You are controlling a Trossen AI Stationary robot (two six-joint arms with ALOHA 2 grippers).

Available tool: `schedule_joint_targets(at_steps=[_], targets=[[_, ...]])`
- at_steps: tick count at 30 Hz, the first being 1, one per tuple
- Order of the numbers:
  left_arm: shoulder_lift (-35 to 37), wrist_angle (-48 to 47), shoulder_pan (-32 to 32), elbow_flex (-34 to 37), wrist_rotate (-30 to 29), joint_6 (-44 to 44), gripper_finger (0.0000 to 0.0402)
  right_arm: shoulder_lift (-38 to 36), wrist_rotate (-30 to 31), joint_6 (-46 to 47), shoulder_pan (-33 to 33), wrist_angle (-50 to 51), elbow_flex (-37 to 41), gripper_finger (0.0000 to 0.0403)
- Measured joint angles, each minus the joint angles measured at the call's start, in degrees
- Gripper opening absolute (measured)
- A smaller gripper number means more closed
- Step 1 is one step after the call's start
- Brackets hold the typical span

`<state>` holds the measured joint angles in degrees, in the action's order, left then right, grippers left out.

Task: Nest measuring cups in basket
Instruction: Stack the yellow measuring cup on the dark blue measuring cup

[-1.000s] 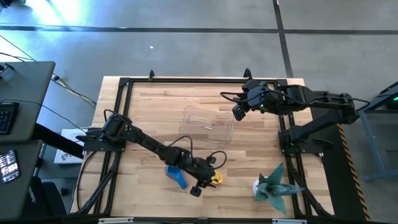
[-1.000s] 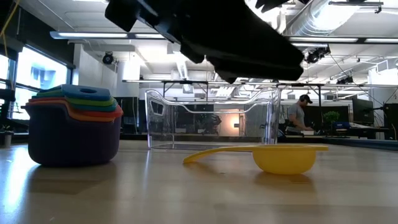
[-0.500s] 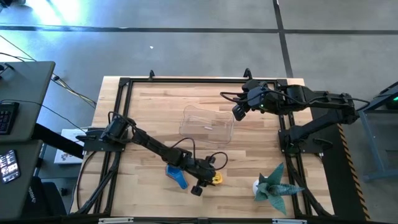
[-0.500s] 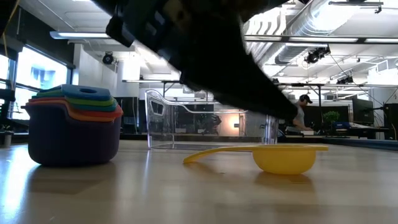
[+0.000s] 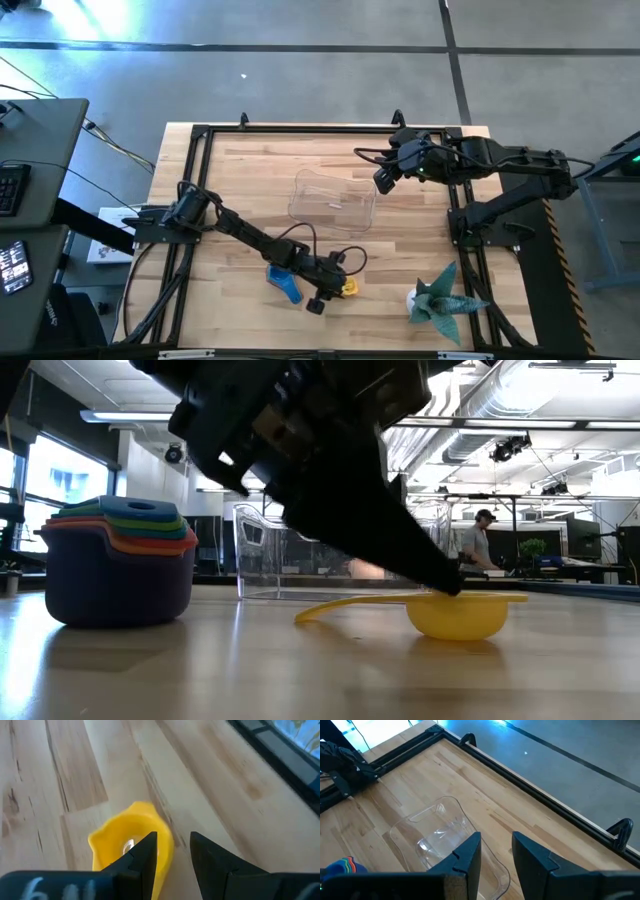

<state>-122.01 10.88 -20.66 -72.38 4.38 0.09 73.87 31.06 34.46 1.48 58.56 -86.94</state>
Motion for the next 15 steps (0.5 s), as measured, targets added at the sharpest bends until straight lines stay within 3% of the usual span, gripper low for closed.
schedule_joint_targets(at_steps=[15], targets=[[-0.4, -2.58, 0.1, 0.0, -1.0, 0.16, 0.01, 0.0, 0.0, 0.0, 0.0, 0.01, 0.0, 0.0101]])
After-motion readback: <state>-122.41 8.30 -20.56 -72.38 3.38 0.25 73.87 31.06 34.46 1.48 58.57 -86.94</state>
